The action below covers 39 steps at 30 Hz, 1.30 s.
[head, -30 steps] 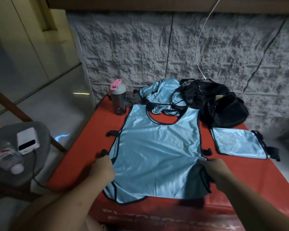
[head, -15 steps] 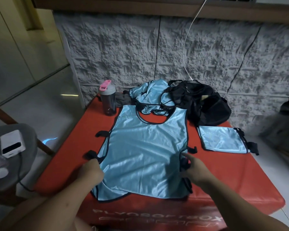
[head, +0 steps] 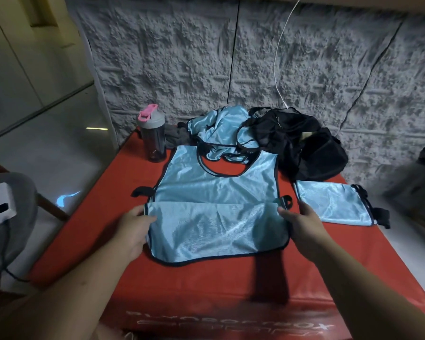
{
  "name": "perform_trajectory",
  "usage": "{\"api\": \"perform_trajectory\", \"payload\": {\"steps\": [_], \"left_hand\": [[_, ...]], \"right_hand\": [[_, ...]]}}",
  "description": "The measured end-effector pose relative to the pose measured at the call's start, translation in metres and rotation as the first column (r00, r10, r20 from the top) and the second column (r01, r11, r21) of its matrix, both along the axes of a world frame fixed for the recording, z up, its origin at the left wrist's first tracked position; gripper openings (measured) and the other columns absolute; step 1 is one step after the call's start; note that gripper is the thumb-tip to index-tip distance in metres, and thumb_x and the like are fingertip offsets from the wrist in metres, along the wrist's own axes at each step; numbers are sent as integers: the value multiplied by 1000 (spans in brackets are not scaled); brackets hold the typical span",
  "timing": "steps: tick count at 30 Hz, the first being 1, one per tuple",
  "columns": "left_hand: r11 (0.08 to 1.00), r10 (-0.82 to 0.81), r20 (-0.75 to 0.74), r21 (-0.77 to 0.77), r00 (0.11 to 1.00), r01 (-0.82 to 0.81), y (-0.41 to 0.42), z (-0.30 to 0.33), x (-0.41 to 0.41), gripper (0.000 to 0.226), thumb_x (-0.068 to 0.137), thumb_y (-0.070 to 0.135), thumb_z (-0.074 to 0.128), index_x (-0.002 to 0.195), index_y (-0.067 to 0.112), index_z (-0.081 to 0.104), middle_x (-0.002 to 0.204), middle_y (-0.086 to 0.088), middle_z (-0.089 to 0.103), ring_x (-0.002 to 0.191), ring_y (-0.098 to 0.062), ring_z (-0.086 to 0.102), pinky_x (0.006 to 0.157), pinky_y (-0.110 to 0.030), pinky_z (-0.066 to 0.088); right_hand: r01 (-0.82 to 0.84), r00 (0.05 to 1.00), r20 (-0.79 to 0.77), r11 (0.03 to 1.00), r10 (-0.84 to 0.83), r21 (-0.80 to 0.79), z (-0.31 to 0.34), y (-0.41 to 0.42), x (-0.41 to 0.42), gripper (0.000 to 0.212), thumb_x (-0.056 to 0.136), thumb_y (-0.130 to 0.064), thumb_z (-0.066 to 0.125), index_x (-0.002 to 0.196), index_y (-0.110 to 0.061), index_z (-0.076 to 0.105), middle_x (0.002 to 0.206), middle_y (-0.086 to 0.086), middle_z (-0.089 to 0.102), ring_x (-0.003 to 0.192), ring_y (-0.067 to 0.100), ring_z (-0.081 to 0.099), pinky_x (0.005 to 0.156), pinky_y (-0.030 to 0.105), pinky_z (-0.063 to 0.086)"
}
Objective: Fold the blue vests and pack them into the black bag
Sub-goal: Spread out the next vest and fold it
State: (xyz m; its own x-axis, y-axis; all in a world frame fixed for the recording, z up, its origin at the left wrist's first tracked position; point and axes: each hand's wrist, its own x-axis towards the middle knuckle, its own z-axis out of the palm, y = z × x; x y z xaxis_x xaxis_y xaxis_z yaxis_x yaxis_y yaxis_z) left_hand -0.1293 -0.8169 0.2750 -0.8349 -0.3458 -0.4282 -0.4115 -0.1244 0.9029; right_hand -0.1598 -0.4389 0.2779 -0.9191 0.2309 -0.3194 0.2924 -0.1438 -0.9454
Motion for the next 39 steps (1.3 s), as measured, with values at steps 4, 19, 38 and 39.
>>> {"api": "perform_trajectory", "payload": {"steps": [4, 19, 38, 39], "left_hand": [[962, -207, 90, -164, 974, 220, 3, -2, 0, 64, 87, -4, 68, 130, 41, 53, 108, 2, 72, 97, -22, 70, 73, -36, 56], [614, -161, 97, -770, 982, 177, -10, 2, 34, 28, 76, -2, 61, 91, 19, 49, 81, -7, 64, 71, -26, 62, 66, -40, 54], [342, -457, -20, -927, 889, 155, 18, -11, 53, 40, 73, 50, 81, 83, 25, 52, 86, 5, 49, 83, -19, 51, 74, -37, 46], [348, -562, -8, -910, 827, 227, 26, -14, 57, 40, 73, 57, 77, 80, 28, 51, 84, 11, 49, 81, -11, 50, 73, -36, 47]], "right_hand": [[-121, 992, -2, 935, 129, 334, -10, -9, 9, 64, 72, 1, 83, 120, -35, 59, 100, 2, 75, 90, 21, 74, 80, 38, 60], [-45, 998, 67, 789, 5, 613, -1, -9, 45, 36, 72, 1, 71, 102, -19, 69, 75, 17, 70, 46, 28, 59, 46, 48, 56], [-12, 997, 78, 982, -2, 186, 7, -6, 36, 9, 93, 3, 66, 89, -4, 70, 81, 16, 67, 70, 31, 67, 73, 56, 62], [-7, 997, 75, 987, -5, 160, 8, -7, 36, 8, 93, 2, 65, 91, -4, 70, 81, 16, 68, 70, 30, 67, 73, 53, 62]]}}
